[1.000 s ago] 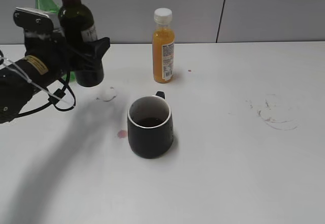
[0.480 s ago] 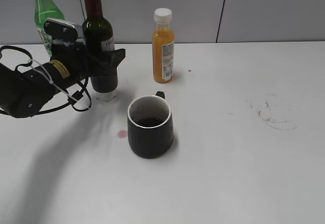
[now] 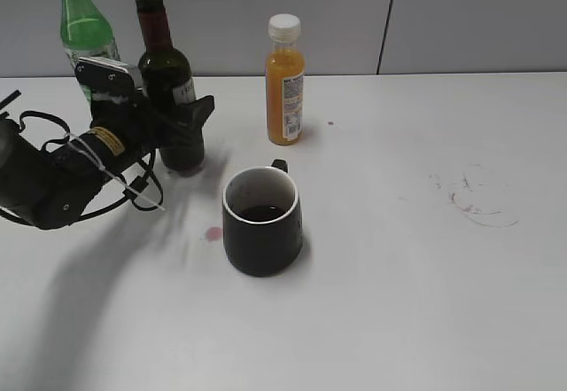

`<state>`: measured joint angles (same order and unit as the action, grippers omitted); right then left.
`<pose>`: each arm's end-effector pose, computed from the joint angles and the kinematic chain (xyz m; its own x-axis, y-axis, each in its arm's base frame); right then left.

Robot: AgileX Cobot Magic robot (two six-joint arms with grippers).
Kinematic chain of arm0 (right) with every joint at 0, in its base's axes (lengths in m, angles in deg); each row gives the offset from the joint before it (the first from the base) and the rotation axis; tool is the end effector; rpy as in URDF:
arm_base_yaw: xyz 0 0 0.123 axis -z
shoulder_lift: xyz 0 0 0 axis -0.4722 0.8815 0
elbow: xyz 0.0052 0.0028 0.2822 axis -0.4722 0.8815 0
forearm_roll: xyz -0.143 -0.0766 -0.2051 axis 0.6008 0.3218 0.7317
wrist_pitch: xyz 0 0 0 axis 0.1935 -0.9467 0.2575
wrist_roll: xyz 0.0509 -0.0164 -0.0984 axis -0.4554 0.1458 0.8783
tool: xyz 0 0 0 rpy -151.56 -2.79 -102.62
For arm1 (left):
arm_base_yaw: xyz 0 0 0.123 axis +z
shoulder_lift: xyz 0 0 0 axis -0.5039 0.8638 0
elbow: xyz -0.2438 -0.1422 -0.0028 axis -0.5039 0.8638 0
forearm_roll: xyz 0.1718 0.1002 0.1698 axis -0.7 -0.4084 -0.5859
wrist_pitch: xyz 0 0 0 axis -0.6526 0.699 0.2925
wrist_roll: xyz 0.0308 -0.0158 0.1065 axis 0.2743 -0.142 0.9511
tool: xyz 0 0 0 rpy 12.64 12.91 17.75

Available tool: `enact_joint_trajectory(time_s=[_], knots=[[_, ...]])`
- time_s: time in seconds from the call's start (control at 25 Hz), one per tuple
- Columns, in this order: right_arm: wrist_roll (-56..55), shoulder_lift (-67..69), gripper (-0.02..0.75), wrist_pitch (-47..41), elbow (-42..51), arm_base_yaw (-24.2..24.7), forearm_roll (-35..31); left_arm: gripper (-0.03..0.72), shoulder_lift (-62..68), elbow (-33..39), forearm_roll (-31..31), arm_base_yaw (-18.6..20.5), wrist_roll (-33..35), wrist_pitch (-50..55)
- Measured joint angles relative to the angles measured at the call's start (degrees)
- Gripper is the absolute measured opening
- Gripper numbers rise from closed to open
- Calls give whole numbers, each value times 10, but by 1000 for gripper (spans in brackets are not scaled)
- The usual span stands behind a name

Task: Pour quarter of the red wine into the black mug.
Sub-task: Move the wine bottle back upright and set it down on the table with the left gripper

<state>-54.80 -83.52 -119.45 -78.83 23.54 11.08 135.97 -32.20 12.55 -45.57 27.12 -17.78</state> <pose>0.0364 0.0205 0.2616 -0.4000 -0.0649 -0.9142 -0.2350 0.9714 0.0339 0.4100 -0.1279 0.0795 -0.0465 0.0719 -0.9963 0.3945 0.9177 0.0478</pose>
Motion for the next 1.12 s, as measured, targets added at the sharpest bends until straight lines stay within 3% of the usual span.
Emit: enact_joint_trajectory(time_s=[0.32,0.96,1.12], knots=[[0,0,585,0,0,0,0,546,1,-1,29,0,5,4],[0,0,585,0,0,0,0,550,18,-3,15,0,9,-4],[0,0,585,0,0,0,0,664,11,-5,14,0,8,-25]])
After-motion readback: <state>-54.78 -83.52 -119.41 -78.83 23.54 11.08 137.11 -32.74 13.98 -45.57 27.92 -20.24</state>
